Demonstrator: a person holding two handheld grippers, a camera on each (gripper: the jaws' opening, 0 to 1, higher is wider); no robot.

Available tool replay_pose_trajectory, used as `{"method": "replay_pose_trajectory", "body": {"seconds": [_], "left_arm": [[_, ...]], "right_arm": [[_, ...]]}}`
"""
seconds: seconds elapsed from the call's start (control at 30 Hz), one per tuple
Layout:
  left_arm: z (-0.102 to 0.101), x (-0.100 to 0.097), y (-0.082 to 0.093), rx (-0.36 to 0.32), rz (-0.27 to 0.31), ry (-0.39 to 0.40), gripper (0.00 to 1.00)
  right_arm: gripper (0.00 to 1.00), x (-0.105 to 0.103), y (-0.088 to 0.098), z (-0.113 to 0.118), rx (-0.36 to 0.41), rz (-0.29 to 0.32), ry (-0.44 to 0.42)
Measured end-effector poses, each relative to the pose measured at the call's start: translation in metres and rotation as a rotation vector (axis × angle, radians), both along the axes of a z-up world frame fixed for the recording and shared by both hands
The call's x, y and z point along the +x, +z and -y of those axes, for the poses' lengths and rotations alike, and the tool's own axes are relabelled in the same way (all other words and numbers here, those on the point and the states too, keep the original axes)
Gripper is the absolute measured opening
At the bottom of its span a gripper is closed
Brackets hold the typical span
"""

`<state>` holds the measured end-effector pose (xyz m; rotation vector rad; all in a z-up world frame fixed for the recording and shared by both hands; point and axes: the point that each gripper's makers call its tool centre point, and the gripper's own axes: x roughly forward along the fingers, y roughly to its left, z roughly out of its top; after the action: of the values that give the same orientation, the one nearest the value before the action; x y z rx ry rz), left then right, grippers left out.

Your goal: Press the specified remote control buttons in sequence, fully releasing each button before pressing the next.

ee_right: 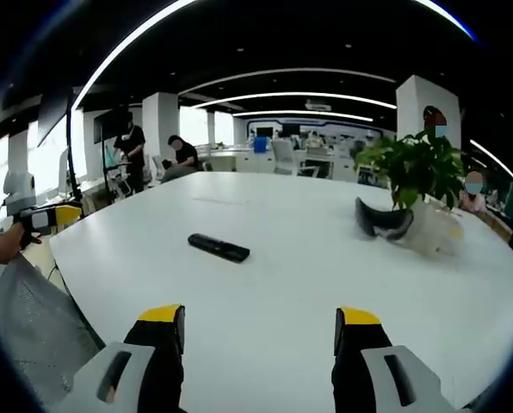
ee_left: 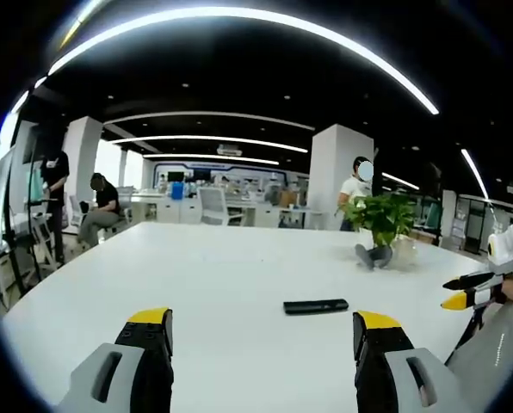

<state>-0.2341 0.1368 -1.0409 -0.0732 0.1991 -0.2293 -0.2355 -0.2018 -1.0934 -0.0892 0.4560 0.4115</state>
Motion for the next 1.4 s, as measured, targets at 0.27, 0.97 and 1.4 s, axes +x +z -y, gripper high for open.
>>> {"method": "replay_pose_trajectory", "body": {"seconds": [0.27, 0.97, 1.4], "left_arm": [[0.001, 0.0, -0.001, 0.008, -0.004, -0.004, 0.9], [-0.001, 0.001, -0.006, 0.001, -0.029, 0.0, 0.89], [0.011, -0.003, -0.003, -0.015, -0.015, -0.069, 0.89]], "right_arm": [[0.69, 0.0, 0.0, 0.0, -0.001, -0.001, 0.003], [0.67, 0.0, 0.0, -0.002, 0.007, -0.003, 0.014], [0.66, -0.001, 0.009, -0.003, 0.069, 0.031, 0.021]]}}
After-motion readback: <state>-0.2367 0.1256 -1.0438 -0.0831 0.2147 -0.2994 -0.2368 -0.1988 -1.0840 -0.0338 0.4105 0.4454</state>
